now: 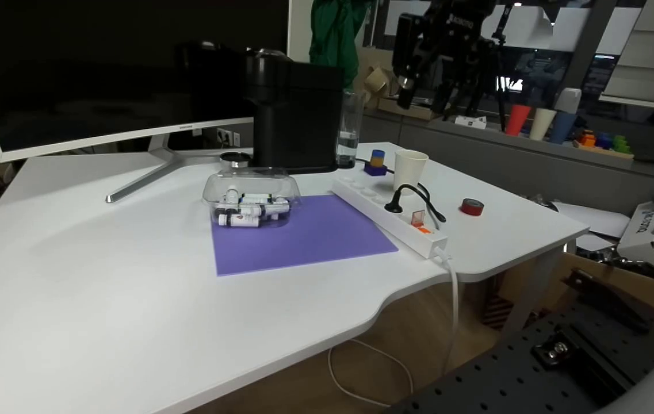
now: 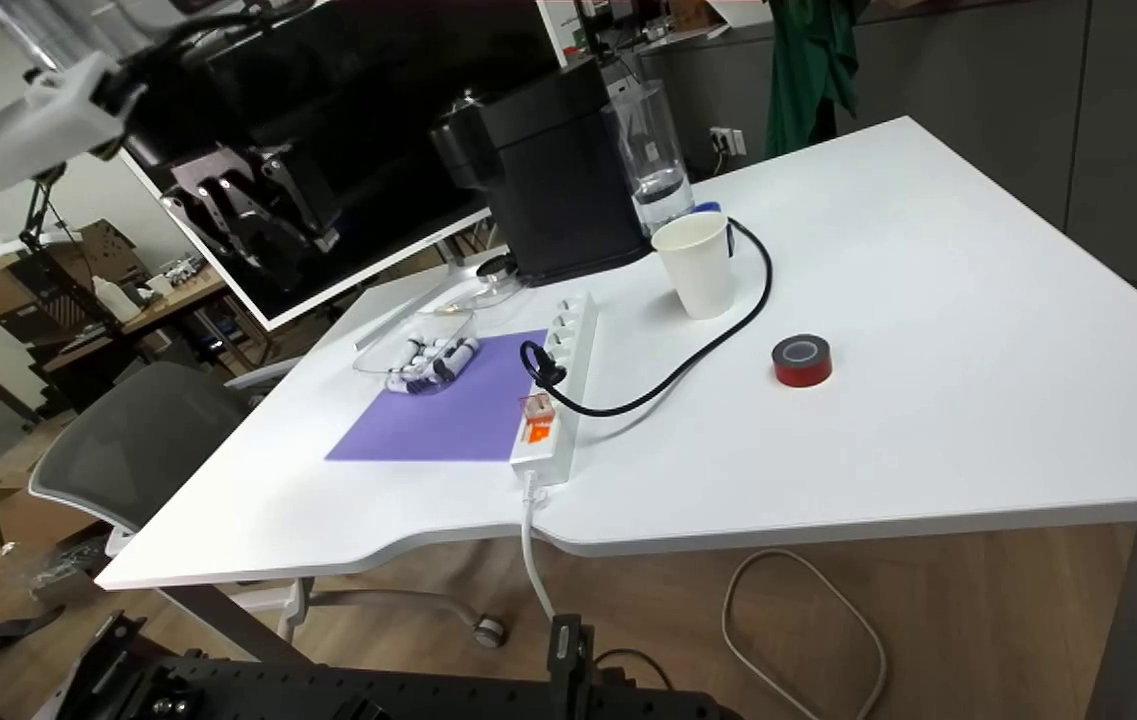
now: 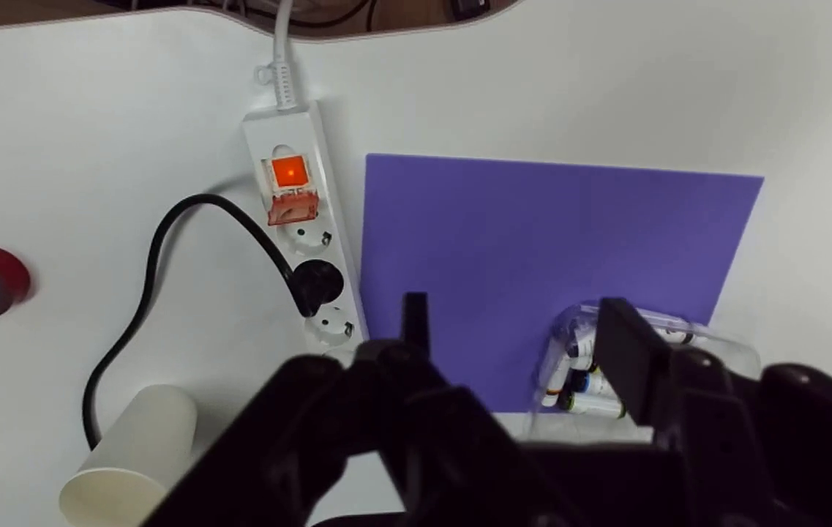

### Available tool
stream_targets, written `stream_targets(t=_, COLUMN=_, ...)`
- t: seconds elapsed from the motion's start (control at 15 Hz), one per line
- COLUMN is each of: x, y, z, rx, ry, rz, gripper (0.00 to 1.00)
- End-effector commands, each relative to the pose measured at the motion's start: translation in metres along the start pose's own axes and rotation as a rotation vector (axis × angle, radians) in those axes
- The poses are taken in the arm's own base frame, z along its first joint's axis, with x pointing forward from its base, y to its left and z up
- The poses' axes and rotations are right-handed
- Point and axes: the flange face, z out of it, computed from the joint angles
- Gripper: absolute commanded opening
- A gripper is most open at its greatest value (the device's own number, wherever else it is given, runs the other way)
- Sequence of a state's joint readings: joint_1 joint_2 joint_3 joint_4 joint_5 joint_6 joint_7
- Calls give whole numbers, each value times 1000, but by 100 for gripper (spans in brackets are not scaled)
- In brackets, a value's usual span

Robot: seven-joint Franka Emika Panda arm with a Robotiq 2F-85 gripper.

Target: Turn off the switch of the adapter

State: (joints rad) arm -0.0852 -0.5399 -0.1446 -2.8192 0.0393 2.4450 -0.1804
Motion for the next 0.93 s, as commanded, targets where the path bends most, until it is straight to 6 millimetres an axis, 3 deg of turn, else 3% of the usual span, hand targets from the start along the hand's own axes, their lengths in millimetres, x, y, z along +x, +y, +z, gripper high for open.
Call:
stream_targets(t=0.0, x=-3, y=30, z=37, rx=54, ry=-32, rz=-120, gripper=33)
stream_targets(t=0.2, x=-13, y=55, z=68, rx=108, ry=-61, rz=-166, gripper=11)
stream_targets(t=0.33, x=-20, y=67, z=83, rx=143, ry=-72, rz=-159, gripper=1)
stream_targets(t=0.53, x=-26, y=84, z=93, rx=127, ry=-67, rz=-105, gripper=0)
stream_targets(t=0.6, x=-24, y=76, z=90, rx=141, ry=-83, rz=-132, gripper=1)
stream_targets(t=0.87, x=-21, y=79, z=91, rx=100, ry=-85, rz=-111, gripper=0)
